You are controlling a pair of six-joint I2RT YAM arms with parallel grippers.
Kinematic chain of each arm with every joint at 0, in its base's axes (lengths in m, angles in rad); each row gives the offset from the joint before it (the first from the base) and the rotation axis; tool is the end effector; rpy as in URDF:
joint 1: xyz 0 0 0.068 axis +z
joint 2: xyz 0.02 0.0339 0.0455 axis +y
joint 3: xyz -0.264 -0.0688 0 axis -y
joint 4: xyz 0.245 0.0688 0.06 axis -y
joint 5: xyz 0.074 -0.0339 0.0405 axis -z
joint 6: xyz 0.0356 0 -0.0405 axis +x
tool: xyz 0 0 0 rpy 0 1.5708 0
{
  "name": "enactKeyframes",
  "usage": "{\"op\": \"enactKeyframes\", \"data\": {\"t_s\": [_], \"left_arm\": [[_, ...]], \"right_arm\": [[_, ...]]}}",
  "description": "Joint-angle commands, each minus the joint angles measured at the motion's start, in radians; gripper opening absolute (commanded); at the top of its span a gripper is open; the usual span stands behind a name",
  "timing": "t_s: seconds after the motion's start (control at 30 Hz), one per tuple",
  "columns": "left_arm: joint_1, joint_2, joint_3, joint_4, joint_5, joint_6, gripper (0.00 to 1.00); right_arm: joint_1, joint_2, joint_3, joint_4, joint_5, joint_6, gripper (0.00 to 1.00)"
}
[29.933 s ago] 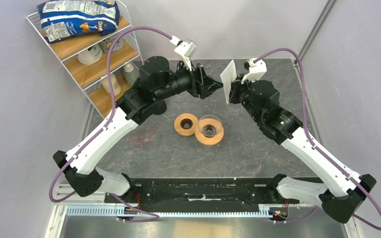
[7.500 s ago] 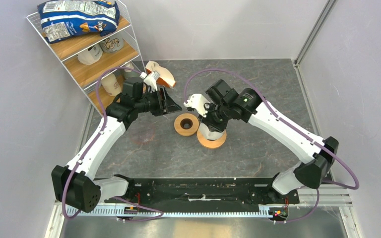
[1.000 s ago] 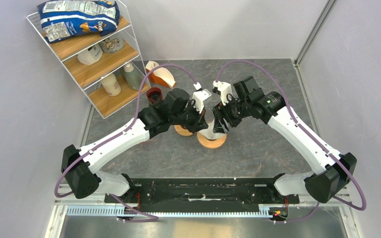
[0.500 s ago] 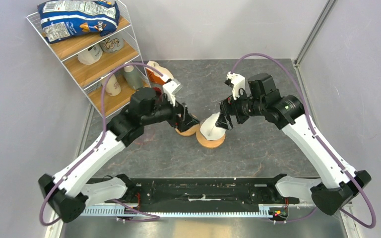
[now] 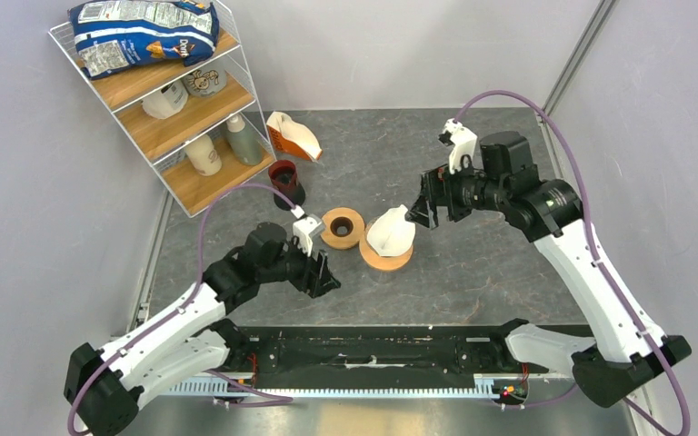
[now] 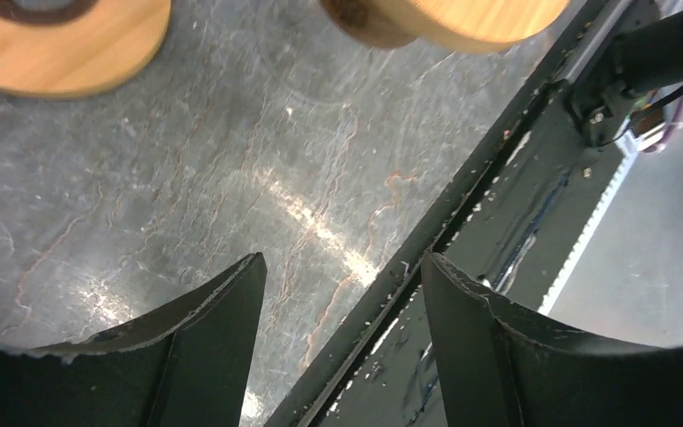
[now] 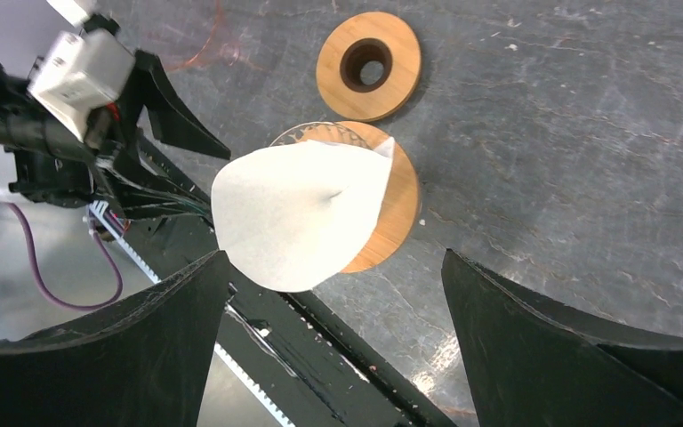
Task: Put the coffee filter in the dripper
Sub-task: Place the coffee filter in the coffee dripper, then move the coffee server to the center of the board.
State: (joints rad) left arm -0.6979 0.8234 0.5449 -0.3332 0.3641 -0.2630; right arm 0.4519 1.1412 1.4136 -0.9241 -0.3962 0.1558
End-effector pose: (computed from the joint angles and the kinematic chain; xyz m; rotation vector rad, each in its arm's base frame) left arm 0.1301 -0.1257 0.2359 0.7063 2.1832 -0.9219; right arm 0.1872 0.1062 0.4124 -0.5561 2.2050 0.7685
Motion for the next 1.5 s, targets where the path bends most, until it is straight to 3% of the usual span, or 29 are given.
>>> {"op": "enactKeyframes", "data": {"t_s": [0.0,0.2,0.47,1.03,1.47], "left_arm": [[-0.031,0.015,-0.093,0.251,-0.05,-0.083,0.72],[-0.056,0.204,-0.171,0.604,-0.094,-0.182,0.71],[-0.129,0.394,-0.145,0.87,-0.168,-0.258,0.61],[-0.159,0.627,-0.113,1.161,-0.141,-0.29,0.5],[-0.161,0.767,-0.032,1.269,-0.124,-0.3,0.49]], "right_arm": [[-0.059,-0.037,0.005,-0.019,0.03,0.017,0.97],[-0.11,-0.045,-0.004,-0.041,0.04,-0.008,0.97],[-0.141,-0.039,-0.038,-0.049,0.044,-0.016,0.97],[-0.175,0.005,-0.019,-0.087,0.037,-0.041,0.97],[-0.209,0.029,0.026,-0.091,0.064,-0.046,0.97]]}}
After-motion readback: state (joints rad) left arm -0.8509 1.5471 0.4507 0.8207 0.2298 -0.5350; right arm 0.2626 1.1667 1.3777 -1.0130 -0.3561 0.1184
